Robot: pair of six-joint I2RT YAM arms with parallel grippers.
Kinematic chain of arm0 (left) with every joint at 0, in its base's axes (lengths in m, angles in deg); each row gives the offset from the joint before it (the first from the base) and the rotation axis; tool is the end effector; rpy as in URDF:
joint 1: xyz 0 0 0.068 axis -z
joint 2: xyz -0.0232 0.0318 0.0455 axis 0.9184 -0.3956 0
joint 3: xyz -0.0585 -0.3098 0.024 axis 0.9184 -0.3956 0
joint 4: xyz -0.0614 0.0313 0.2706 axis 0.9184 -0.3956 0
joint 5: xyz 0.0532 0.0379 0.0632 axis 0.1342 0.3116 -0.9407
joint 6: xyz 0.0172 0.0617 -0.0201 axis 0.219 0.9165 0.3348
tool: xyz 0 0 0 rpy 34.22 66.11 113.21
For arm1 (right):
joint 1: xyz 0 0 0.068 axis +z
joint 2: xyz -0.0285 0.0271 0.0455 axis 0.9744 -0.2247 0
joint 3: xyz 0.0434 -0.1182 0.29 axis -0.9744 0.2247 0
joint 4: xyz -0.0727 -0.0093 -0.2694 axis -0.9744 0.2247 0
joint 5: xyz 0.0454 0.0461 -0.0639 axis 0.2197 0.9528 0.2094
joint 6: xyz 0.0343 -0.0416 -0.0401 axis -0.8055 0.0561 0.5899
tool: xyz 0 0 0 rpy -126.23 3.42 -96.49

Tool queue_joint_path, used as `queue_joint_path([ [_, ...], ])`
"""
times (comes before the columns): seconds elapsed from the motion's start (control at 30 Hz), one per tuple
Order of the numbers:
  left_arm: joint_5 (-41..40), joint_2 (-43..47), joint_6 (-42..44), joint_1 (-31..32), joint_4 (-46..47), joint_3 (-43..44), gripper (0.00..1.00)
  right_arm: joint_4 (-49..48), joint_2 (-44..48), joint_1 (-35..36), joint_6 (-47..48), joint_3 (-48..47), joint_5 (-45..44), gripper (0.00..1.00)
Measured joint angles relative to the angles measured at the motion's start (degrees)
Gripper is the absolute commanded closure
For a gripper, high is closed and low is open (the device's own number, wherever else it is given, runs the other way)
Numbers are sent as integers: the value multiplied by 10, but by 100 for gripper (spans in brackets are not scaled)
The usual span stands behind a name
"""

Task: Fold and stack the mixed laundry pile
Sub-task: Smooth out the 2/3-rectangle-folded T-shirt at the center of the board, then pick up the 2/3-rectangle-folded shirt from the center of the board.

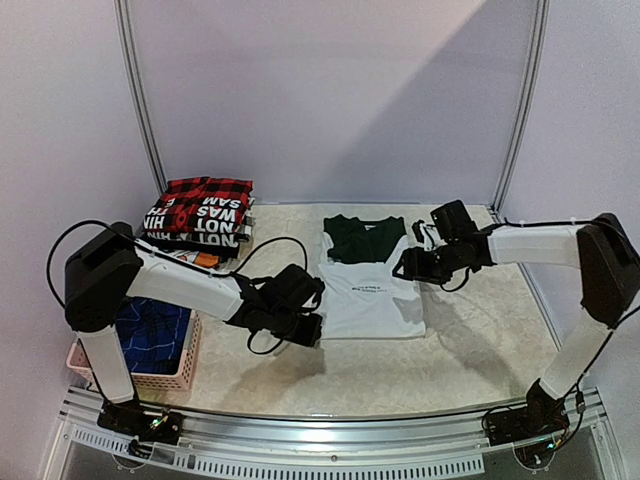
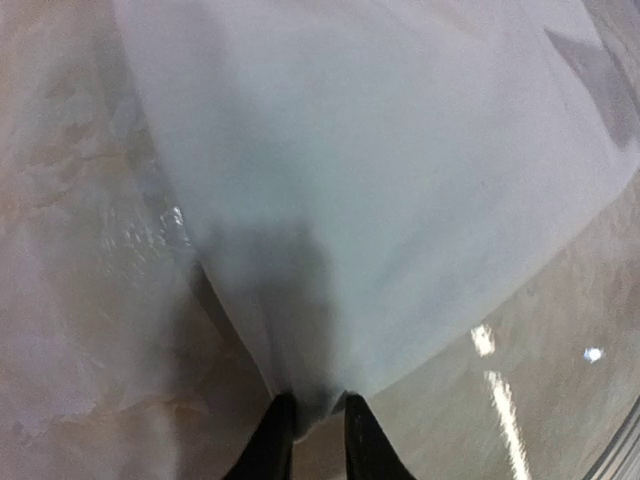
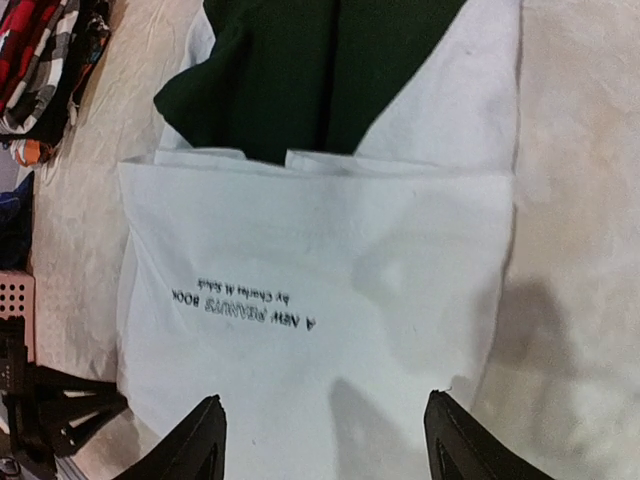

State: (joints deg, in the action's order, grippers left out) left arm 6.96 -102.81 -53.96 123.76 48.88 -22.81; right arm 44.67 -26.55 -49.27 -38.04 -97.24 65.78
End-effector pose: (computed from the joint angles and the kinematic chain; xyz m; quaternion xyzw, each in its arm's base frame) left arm 0.2185 -0.3335 0.1402 0.1642 0.9442 -0.1943 0.2090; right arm 0.3300 0.1870 0.2076 -0.0407 0.9391 0.2439 0.2388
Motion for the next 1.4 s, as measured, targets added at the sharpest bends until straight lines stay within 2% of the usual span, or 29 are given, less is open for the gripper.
queue_joint_path([
  [0.13, -7, 18, -3, 7, 16, -25, 49, -3, 98, 10, -28, 99, -15, 31],
  [0.23, -14, 30, -11, 10, 26, -39, 43, -16, 146, 16, -62, 172, -12, 31],
  [0.43, -26, 51, -13, 12, 37, -66, 43, -21, 230, 30, -121, 285, -2, 33],
  [0.63, -26, 61, -13, 12, 45, -81, 43, -45, 287, 30, -152, 317, 7, 41],
  [0.77, -19, 61, -14, 12, 68, -89, 43, -87, 275, 30, -171, 340, 14, 45],
  [1.0, 0, 61, -18, 10, 112, -106, 44, -170, 195, 30, -191, 353, 34, 56],
  [1.17, 4, 61, -21, 8, 125, -112, 45, -241, 149, 30, -199, 353, 49, 73],
  [1.33, 5, 61, -24, 7, 130, -115, 45, -265, 132, 30, -205, 356, 55, 77],
  [1.4, 5, 61, -25, 6, 134, -117, 45, -271, 132, 30, -205, 359, 55, 81],
])
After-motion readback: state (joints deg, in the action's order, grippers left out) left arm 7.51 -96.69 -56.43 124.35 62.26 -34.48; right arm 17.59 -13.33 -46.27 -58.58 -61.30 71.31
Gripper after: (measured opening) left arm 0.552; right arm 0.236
